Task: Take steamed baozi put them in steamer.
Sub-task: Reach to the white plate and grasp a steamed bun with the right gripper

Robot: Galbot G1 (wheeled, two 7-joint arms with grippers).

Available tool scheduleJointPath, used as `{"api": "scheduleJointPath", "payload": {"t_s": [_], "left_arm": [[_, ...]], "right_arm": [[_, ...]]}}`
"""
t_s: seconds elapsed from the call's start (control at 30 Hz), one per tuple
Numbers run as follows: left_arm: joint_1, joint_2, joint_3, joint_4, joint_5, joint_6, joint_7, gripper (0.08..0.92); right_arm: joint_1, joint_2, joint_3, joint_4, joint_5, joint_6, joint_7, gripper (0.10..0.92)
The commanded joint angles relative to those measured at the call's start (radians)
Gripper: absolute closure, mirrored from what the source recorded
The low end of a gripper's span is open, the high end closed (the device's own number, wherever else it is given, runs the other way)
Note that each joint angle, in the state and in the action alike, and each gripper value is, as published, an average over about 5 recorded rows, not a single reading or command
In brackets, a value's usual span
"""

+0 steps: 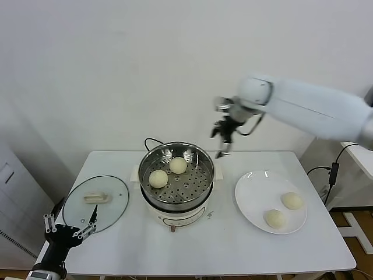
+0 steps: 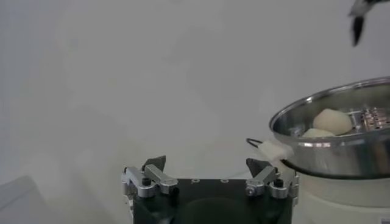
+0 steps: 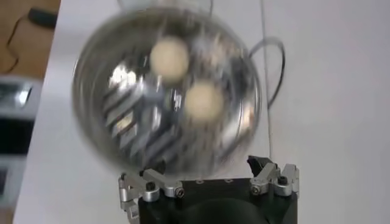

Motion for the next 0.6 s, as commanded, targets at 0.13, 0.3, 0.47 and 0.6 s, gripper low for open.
{"api": "scheduleJointPath", "payload": {"t_s": [0.13,0.3,0.47,0.6], "left_arm": [[-0.008,0.000,0.015,0.000,0.023,0.009,-0.002,0.177],[-0.007,-0.008,0.024,0.000,0.045,0.012,-0.003,0.177],[-0.001,-0.015,0.025,0.001,0.057,0.014,-0.003,0.177],[0.001,-0.017,0.025,0.002,0.061,0.015,-0.004,0.177]], "right_arm": [[-0.315,-0.319,0.194,0.017,-0.396,0.194,-0.164,0.203],[-0.534,-0.325,0.322,0.018,-0.479,0.232,-0.136,0.203],[-0.629,-0.308,0.365,0.009,-0.494,0.232,-0.113,0.203],[-0.677,-0.286,0.393,-0.004,-0.499,0.232,-0.104,0.203]]}}
